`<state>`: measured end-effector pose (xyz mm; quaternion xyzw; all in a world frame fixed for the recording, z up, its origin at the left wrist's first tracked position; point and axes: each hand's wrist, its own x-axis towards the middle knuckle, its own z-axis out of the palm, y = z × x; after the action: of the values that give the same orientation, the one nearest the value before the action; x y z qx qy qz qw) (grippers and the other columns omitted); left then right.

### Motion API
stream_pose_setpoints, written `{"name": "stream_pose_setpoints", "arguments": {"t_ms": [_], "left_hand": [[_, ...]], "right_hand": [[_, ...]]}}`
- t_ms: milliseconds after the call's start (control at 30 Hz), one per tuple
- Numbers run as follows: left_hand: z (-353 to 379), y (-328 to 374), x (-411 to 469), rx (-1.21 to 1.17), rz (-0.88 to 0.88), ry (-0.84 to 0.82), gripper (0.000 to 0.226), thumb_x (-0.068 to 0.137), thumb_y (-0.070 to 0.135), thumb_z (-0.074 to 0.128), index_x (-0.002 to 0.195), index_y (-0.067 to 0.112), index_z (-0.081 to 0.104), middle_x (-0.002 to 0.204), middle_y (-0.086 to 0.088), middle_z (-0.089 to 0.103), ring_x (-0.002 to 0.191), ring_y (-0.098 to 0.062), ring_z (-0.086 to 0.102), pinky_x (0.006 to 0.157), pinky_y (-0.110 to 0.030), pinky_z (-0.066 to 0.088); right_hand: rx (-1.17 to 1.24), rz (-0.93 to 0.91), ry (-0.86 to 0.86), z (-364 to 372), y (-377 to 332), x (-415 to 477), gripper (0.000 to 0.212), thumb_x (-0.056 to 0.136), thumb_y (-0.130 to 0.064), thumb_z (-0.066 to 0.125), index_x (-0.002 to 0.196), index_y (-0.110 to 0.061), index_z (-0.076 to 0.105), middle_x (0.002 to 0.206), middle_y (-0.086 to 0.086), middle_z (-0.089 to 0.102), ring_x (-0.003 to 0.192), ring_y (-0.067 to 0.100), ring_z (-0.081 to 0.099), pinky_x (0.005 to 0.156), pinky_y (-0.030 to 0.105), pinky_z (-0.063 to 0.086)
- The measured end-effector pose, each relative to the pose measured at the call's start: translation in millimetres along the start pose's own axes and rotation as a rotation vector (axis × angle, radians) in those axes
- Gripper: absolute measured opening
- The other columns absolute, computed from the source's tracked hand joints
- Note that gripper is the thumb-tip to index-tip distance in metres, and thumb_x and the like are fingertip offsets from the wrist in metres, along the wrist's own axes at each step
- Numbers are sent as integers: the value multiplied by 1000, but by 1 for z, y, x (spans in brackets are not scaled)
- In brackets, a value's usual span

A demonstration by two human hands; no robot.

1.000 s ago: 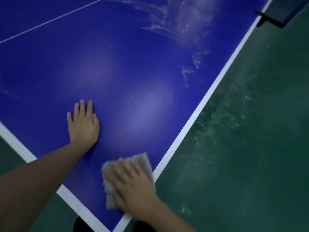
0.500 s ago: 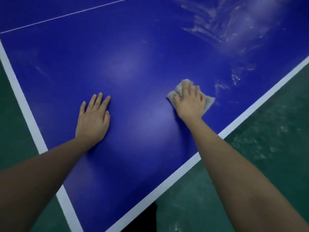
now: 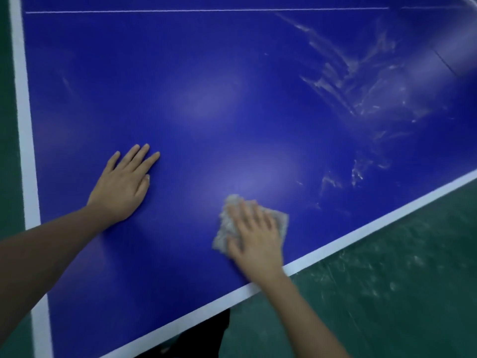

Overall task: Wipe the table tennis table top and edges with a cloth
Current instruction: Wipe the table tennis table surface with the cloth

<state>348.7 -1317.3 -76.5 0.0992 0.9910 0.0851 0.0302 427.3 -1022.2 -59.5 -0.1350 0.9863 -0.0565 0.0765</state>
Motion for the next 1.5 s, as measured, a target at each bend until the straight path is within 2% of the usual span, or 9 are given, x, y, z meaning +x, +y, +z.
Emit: {"name": "stream_pose_setpoints", "arguments": {"t_ms": [233,367,567,733,867,967,1100,1234,1500], "left_hand": [[-4,0,0,16,-12,-19,61,92,36,8,148,16,23,154,-6,20,143,-21,15,115,-39,5],[0,-3,0,30,-27,-11,59,93,35,12,147,17,24,154,-5,20,142,-19,16,113,-27,-8],[10,-14,-1,20,-43,-83,55,96,37,12,149,25,20,156,4,16,144,-6,1,114,-25,-7],[34,-37,4,5,-153,-192,55,94,41,18,148,33,22,157,9,16,144,-11,11,113,-24,-4],[46,-30,11,-23,-202,-78,79,81,10,59,147,34,23,153,1,26,142,-20,21,111,-26,0],[24,30,38,-6,-333,79,52,91,31,30,142,27,34,134,-14,45,127,-35,38,109,-24,0],[7,143,91,-25,-346,249,53,88,26,27,130,5,50,130,-23,50,119,-39,48,103,-46,27],[2,206,144,-70,-332,180,56,88,27,24,130,0,51,132,-23,51,119,-39,50,99,-50,32],[29,275,191,-150,-604,215,49,91,24,36,135,4,45,145,-16,39,138,-30,30,111,-49,17]], "right_hand": [[8,482,44,-19,100,40,64,89,-42,23,150,-24,17,157,4,20,144,28,19,116,46,15],[-21,38,-26,-11,30,27,61,87,-38,33,145,-20,37,149,7,39,135,31,39,110,46,30],[-60,-540,-179,-3,8,7,62,89,-46,35,148,-30,26,155,-7,27,141,20,28,115,38,15],[-63,-176,-68,-28,128,46,63,82,-40,34,143,-24,39,147,1,42,132,25,44,107,37,30],[-44,248,-16,-57,259,77,67,86,-44,13,150,-23,17,156,3,23,143,26,23,115,41,18],[-31,388,14,-65,290,88,64,88,-40,19,149,-22,20,155,6,26,143,28,24,115,44,19],[-63,-217,-170,-52,218,64,54,77,-41,34,129,-35,49,123,1,59,112,30,56,92,48,38],[-111,-951,-275,-40,179,42,50,87,-49,38,135,-40,47,147,-13,40,139,17,32,115,37,19],[-147,-1008,-212,-68,338,125,58,82,-44,39,137,-28,49,142,-2,49,132,23,42,111,40,28]]}}
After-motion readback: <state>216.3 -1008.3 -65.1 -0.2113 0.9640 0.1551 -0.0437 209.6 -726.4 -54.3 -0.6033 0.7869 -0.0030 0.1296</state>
